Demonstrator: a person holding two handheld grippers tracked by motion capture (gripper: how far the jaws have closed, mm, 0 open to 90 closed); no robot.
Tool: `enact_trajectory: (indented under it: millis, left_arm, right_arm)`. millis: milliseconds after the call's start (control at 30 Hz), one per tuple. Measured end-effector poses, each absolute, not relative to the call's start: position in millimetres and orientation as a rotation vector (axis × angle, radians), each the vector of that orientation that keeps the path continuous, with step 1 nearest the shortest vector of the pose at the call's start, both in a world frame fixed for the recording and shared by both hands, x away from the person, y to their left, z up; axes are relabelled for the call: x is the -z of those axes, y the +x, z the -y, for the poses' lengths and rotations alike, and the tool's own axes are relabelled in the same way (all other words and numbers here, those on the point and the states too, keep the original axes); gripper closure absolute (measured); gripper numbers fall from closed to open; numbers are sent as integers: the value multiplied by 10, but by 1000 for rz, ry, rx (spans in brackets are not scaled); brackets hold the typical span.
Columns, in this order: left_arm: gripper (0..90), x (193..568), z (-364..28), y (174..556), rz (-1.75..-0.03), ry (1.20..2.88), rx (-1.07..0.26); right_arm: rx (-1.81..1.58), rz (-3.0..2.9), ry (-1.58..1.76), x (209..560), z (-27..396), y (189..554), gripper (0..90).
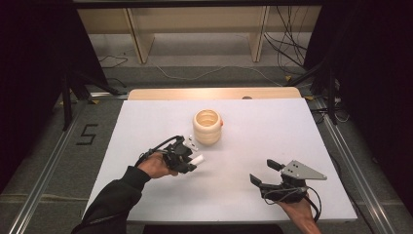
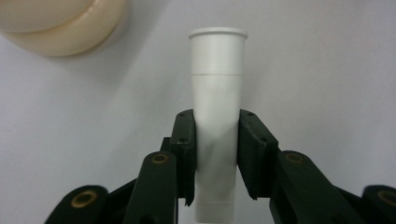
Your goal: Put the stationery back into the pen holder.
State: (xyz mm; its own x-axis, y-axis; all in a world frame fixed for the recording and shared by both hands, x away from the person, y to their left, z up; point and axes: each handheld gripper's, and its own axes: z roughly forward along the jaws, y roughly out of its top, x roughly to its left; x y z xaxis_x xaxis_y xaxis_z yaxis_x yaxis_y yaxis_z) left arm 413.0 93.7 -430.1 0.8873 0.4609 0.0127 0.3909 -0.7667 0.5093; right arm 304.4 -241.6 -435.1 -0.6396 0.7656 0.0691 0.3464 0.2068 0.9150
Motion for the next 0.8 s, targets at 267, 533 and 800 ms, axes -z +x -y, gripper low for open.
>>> enact_trajectory:
  millis: [267,533,800]
  left_arm:
    - [692,4262,-981,4160,-706,2387,-225]
    - [691,4247,-1050,4194,-809,2174,-283]
    - [691,4239,-1108,4208,-871,2037,-304]
  right_arm:
    - [-1416,-2087,1033,4352,2417,3043,204]
    - [-1417,-2087,1033,4352,2416,3043,204]
    - [-1417,-2087,1034,4353,2415,3042,204]
